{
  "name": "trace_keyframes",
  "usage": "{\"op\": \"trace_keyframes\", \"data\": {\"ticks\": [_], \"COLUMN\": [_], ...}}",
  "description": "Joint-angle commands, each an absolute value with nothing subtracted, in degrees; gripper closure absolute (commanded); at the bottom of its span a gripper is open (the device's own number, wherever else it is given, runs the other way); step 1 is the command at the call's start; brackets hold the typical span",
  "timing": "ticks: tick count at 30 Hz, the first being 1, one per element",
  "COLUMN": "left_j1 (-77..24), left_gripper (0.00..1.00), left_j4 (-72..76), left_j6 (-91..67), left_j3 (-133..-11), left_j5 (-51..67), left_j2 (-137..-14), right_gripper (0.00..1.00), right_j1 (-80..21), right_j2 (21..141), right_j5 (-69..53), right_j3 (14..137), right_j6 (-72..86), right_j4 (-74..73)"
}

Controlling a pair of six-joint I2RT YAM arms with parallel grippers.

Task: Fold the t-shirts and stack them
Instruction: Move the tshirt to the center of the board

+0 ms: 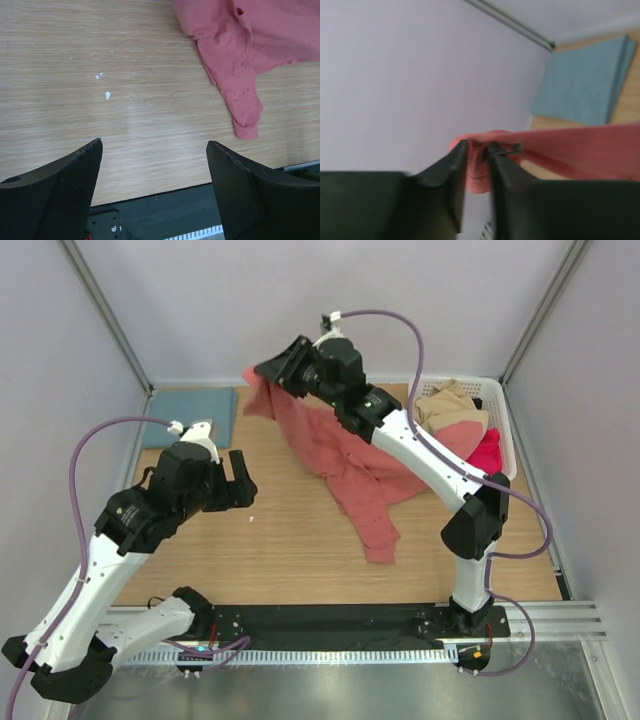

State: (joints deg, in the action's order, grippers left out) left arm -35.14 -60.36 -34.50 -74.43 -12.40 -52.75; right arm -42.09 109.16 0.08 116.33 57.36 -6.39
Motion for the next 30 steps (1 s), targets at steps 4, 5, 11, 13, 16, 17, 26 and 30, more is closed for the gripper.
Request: {"op": "trace_keyframes", "data": {"ticks": [4, 5, 11, 13, 16, 17, 26, 30], "left_j1": [-35.33, -35.33, -35.24, -35.24, -35.24, -35.24, -35.24, -35.24], "left_gripper": [0.13, 0.12, 0.11, 0.11, 0.11, 0.11, 0.18, 0.18], "left_j4": [-60.56, -60.21, -57.31, -55.20, -54.14, -54.84, -55.21, -55.19], "left_j6": [-31.21, -30.51, -28.13, -27.51, -26.20, -25.06, -26.63, -27.86], "left_j3": [-76.11, -76.72, -77.87, -77.26, -78.21, -79.27, -85.09, -81.92], "left_j5": [-17.57, -17.84, -15.74, -12.16, -7.58, -4.86, 4.56, 3.52], "left_j2": [-54.22, -55.10, -59.23, -60.55, -66.16, -68.27, -79.90, -77.35], "right_gripper": [0.41, 0.37, 0.30, 0.33, 0.53, 0.58, 0.47, 0.42], "right_j1": [-40.96, -40.87, -36.66, -34.64, -31.05, -29.72, -23.47, -23.29], "right_j2": [107.58, 106.62, 98.80, 96.26, 95.97, 96.50, 107.74, 112.76], "right_j5": [-13.53, -12.23, -2.65, -1.15, -0.26, -0.26, -2.55, -1.67], "right_j3": [109.00, 106.11, 95.04, 91.60, 87.46, 86.84, 93.15, 94.57], "right_j6": [42.50, 40.02, 24.29, 21.72, 18.99, 19.16, 13.45, 11.25], "right_j4": [-25.35, -27.66, -40.95, -41.05, -40.87, -40.70, -39.63, -40.61]}}
